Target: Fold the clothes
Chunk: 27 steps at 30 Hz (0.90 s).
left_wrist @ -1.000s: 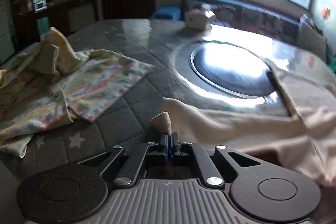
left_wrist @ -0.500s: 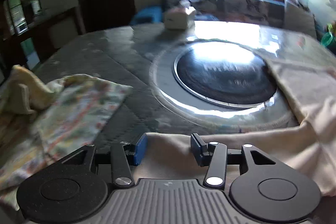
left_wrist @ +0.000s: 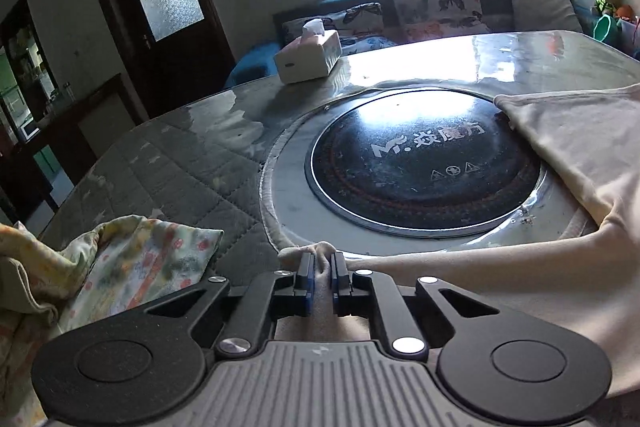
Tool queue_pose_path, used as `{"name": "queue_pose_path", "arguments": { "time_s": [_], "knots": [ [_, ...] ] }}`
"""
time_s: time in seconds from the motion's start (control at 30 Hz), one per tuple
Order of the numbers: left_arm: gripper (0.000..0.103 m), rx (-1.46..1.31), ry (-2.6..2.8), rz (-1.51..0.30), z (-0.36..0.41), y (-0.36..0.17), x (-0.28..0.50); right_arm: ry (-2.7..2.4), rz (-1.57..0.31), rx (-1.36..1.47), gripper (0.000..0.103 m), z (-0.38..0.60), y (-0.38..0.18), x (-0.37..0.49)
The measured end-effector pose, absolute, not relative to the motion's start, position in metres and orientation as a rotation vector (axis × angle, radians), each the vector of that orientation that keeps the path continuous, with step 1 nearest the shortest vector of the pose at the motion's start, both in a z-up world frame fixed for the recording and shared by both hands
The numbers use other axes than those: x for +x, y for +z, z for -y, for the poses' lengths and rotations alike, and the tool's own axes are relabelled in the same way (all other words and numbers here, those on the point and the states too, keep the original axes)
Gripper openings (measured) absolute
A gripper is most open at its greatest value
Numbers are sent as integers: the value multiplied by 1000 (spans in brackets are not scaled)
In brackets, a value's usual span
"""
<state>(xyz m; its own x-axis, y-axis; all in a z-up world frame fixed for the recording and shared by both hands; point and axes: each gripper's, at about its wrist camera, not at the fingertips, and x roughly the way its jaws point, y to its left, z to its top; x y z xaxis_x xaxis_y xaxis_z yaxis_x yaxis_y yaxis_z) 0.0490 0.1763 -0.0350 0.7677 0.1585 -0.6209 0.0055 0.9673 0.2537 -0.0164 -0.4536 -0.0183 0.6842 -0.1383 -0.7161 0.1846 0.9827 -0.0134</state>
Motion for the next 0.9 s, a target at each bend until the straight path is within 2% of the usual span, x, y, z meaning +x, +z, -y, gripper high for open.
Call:
{"name": "queue_pose_path", "arguments": {
  "time_s": [0.37, 0.43, 0.47, 0.9],
  "knots": [
    [23, 179, 76, -715, -175, -14, 55, -131, -769, 27, 41, 447, 2, -7],
    [43, 170, 53, -704, -168, -7, 58, -75, -774, 9, 41, 440, 7, 0],
    [45, 166, 38, -698, -162, -3, 60, -45, -776, 4, 41, 436, 9, 4],
    [45, 125, -210, -699, -66, 1, 146, 233, -817, -29, 38, 367, 12, 103]
  ]
}}
